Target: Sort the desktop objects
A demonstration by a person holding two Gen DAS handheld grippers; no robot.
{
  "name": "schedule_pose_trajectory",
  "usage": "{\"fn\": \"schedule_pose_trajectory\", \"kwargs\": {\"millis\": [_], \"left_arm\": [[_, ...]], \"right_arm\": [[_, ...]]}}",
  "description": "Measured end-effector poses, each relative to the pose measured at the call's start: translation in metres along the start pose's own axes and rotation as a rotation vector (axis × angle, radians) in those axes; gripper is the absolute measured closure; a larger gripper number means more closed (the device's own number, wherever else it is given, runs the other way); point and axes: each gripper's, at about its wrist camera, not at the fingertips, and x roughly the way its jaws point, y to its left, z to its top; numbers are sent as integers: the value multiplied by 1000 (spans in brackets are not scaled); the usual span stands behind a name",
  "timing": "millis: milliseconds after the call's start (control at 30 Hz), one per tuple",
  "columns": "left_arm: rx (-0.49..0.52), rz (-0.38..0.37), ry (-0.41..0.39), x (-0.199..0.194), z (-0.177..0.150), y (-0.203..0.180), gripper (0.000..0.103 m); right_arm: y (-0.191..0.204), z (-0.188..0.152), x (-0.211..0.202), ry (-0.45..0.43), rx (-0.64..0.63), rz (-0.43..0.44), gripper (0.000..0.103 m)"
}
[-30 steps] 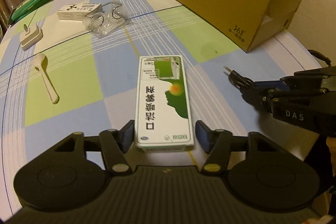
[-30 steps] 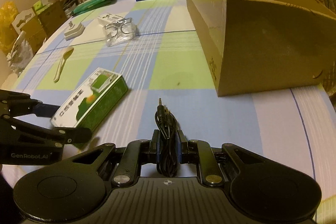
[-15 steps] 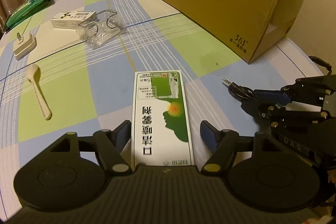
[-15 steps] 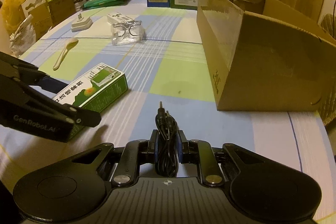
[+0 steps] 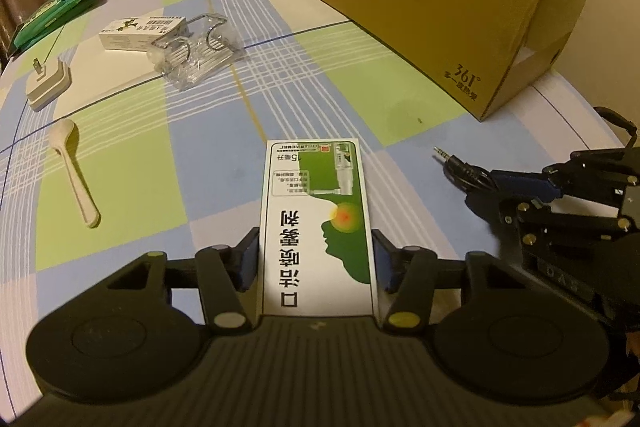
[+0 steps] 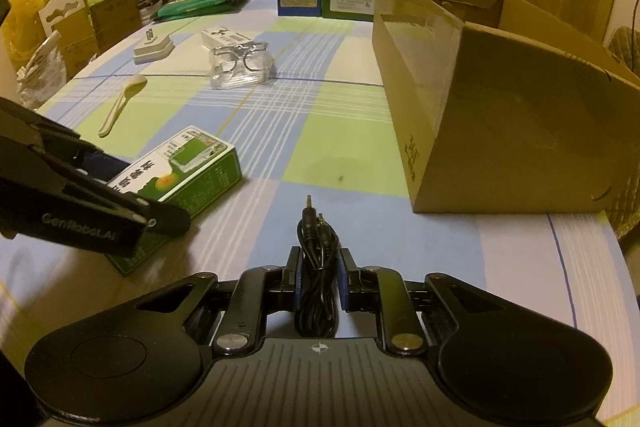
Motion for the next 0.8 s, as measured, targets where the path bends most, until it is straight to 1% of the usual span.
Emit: {"fn": "schedule_pose_trajectory", "kwargs": {"millis": [267,400,567,700,800], "left_arm": [[-29,7,-18,-25,-11,-6,53],[-44,5,-47,-42,-8,-11,53],[-25,4,-72,-53,-1,-19,53],[1,18,-55,-51,-8,-25,53],[3,19,-17,-45,-15,-25,53]], "right_arm": [[1,2,-22,-36,7,-5,89],[0,5,-38,-65,19,-11,89],[-7,6,-53,-84,41,-28,89],[-10,3,-58,-81,50,-31,89],[-9,2,-57,-75,47,-25,89]]}}
